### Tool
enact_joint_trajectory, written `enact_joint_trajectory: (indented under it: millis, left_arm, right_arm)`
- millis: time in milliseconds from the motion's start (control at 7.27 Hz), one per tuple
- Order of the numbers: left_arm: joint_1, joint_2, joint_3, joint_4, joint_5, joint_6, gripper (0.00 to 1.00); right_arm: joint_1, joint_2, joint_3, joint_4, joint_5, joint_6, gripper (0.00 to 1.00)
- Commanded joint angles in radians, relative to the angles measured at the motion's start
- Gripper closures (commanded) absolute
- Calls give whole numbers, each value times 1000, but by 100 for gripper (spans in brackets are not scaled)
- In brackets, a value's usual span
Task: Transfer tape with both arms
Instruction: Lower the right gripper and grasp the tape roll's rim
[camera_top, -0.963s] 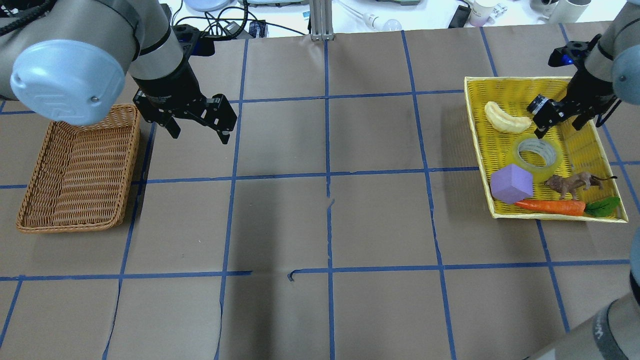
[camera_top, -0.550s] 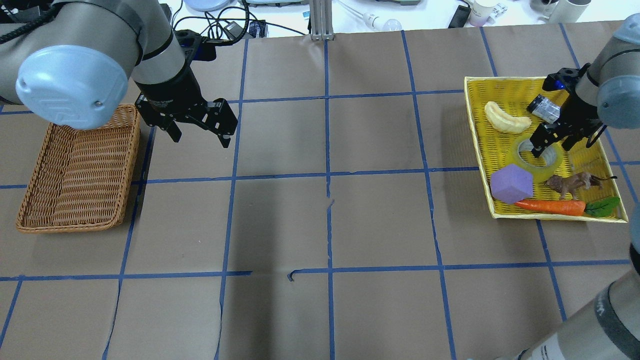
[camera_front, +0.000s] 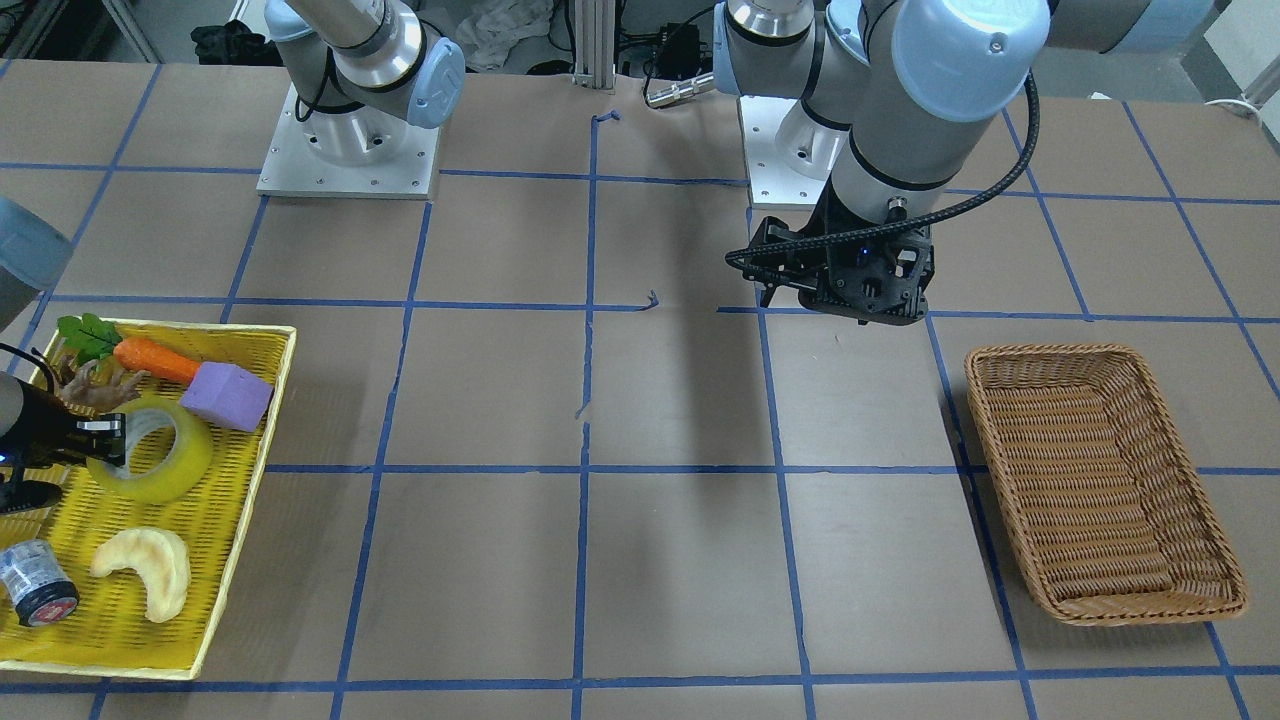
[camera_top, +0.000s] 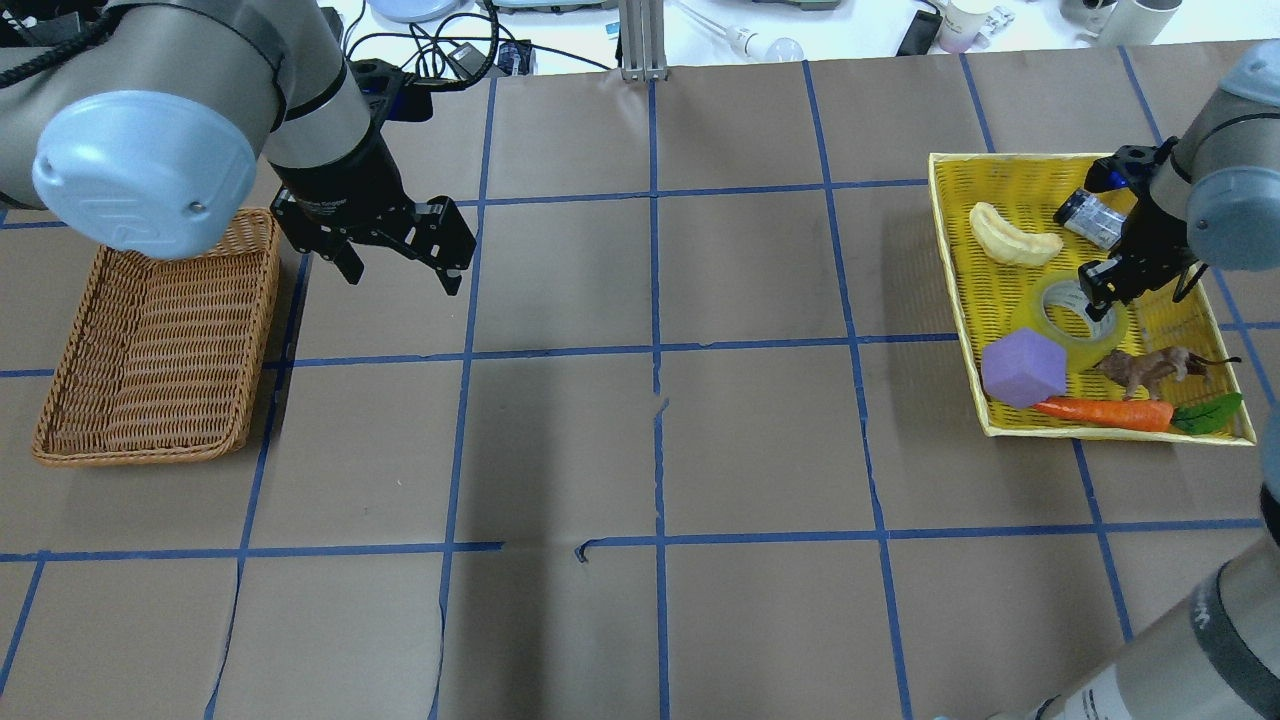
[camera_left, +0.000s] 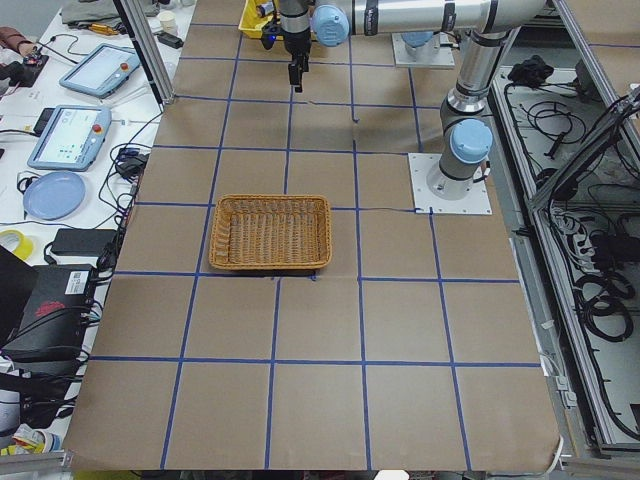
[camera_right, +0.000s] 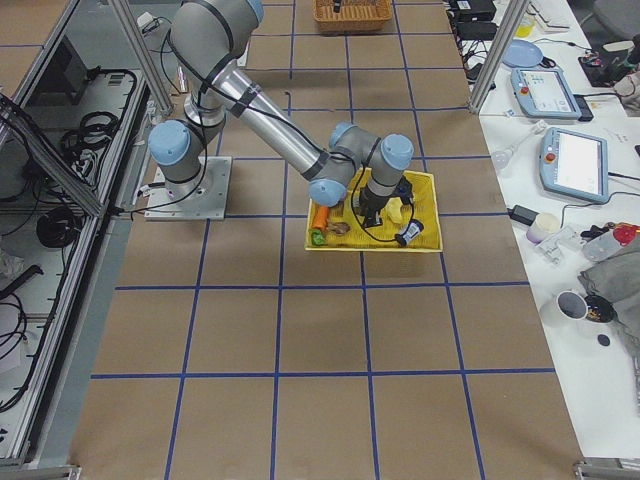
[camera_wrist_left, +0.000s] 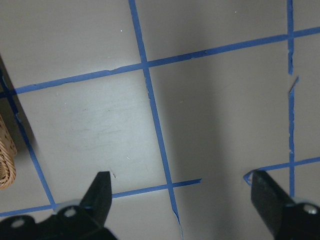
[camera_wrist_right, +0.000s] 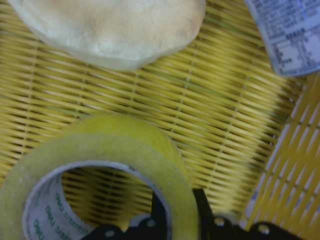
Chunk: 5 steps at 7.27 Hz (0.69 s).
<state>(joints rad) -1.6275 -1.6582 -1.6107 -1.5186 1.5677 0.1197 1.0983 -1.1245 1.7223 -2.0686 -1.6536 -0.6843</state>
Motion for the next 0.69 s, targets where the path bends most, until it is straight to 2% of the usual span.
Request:
enact_joint_trajectory:
  millis: [0,275,550]
  left_arm:
    - [0,0,0,0,0,0,0]
    - [0,0,0,0,2,5,0]
    - [0,0,0,0,2,9,0]
  right_arm:
    - [5,-11,-56,16,6,9,100]
    - [37,-66,-148,100,43,38,100]
    - [180,-110,-173,96,87,157,100]
